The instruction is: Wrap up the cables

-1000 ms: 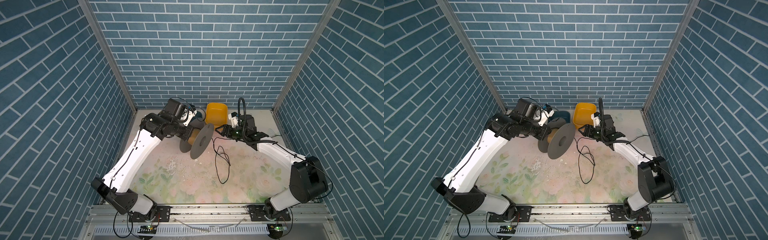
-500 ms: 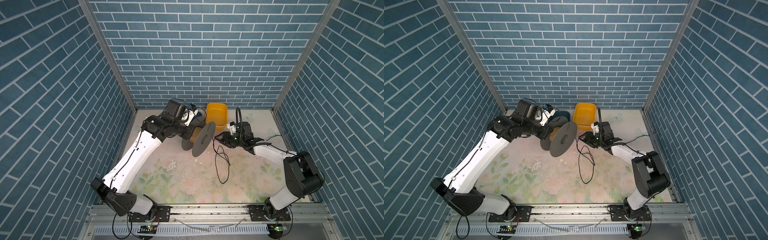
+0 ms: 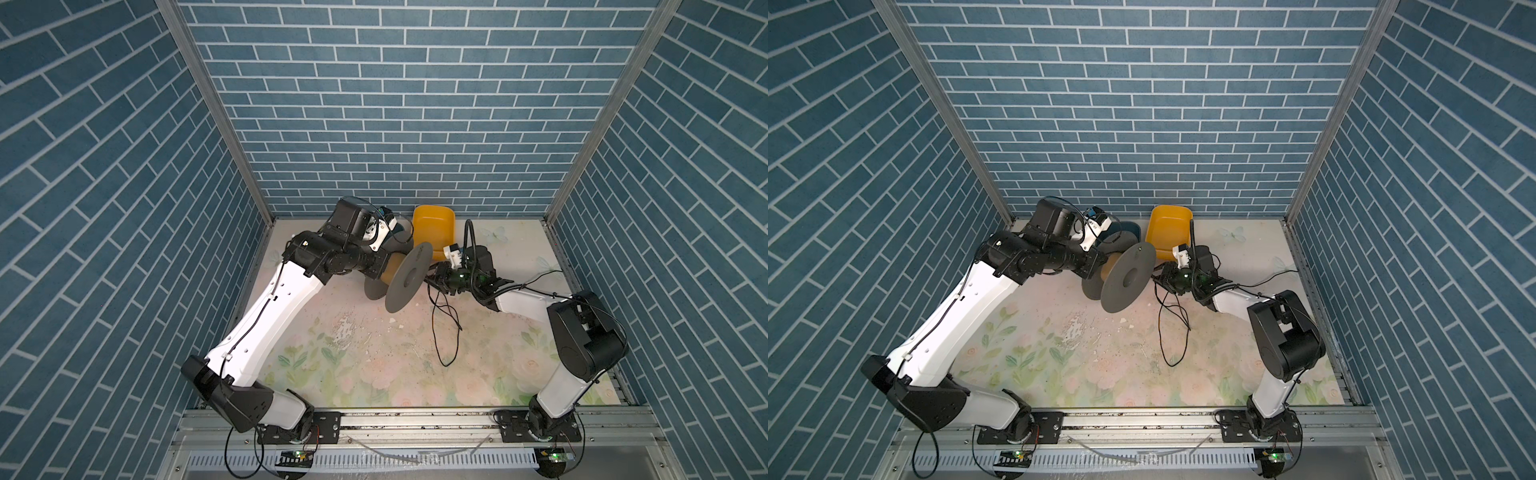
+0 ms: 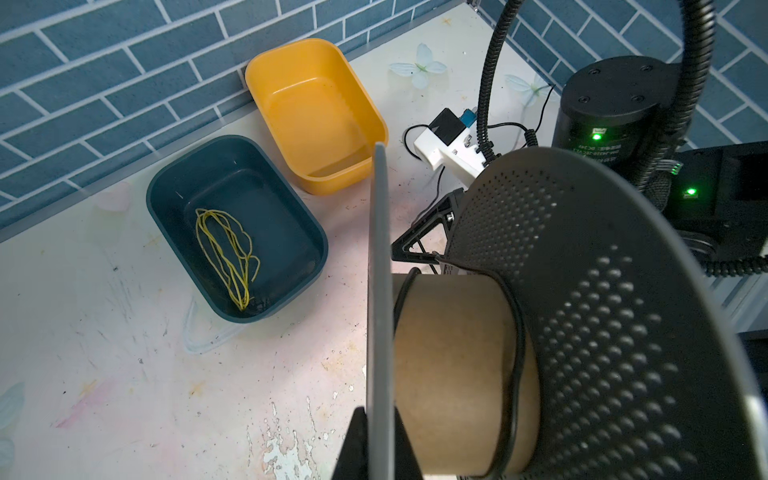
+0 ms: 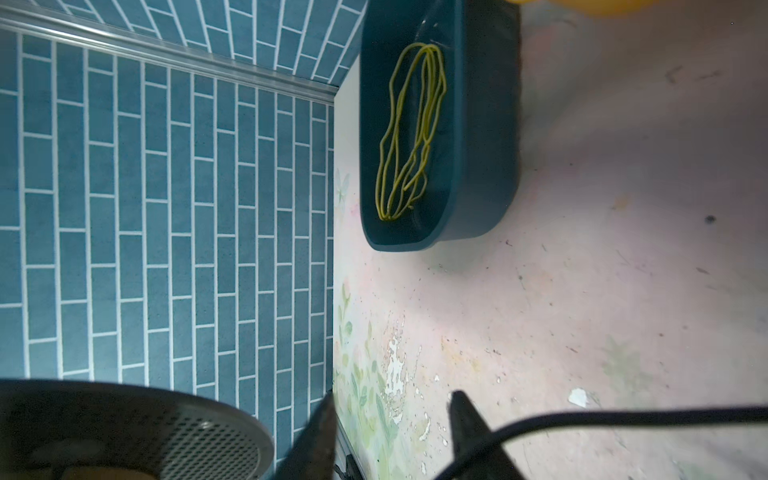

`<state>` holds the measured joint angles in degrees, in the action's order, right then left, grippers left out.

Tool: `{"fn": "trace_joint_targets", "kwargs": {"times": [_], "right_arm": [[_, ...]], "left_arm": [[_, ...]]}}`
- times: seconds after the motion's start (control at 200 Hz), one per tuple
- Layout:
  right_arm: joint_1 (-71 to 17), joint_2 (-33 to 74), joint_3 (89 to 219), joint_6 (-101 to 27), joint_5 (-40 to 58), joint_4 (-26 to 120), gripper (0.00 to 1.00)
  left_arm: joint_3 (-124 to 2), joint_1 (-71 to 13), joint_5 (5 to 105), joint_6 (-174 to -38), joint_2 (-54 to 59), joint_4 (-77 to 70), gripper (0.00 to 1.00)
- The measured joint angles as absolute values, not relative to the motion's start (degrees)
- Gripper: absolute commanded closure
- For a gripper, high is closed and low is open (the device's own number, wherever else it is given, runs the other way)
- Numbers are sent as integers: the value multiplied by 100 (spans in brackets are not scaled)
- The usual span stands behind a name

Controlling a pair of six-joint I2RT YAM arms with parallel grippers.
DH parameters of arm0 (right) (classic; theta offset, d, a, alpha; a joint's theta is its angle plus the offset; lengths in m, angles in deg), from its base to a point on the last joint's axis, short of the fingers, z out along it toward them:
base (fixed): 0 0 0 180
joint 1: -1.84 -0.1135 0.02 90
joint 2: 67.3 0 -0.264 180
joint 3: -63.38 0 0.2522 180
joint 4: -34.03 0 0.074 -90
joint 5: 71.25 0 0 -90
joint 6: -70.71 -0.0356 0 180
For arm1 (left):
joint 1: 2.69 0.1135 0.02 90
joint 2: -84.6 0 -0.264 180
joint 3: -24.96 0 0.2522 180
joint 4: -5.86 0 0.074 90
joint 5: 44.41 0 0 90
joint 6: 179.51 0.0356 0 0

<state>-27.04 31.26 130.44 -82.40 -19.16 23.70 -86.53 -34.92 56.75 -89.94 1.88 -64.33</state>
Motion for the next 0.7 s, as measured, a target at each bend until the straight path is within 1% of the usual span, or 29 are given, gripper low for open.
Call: {"fn": "trace_joint_targets", "kwargs": {"times": [0.07,0.135,0.205,0.295,0.39,0.575,0.7], "right_arm": [[-2704,3126,13035,-8303,-1942,2293,90],[-2687,3100,13007,-8338,-1955,2280,100],[-2615,2999,12965,-8312,-1940,2387,100],[-2442,2726,12954,-8161,-1829,2708,100],[-2197,2348,12957,-7938,-1638,3034,100],[-1570,1738,12828,-7604,-1230,3473,100],[-1089,1410,12493,-7545,-978,3664,100]], "left_arm": [[-8656,-3483,5681,-9018,188,-6433,100],[-8656,-3391,5815,-9086,188,-6433,100],[-8629,-3044,6291,-9302,201,-6387,100],[-8426,-2294,6870,-9667,363,-6168,100],[-8395,-1743,6925,-9892,544,-6160,100],[-8360,-1219,7146,-10246,938,-6109,100],[-8022,-613,7308,-10591,1285,-5873,100]]}}
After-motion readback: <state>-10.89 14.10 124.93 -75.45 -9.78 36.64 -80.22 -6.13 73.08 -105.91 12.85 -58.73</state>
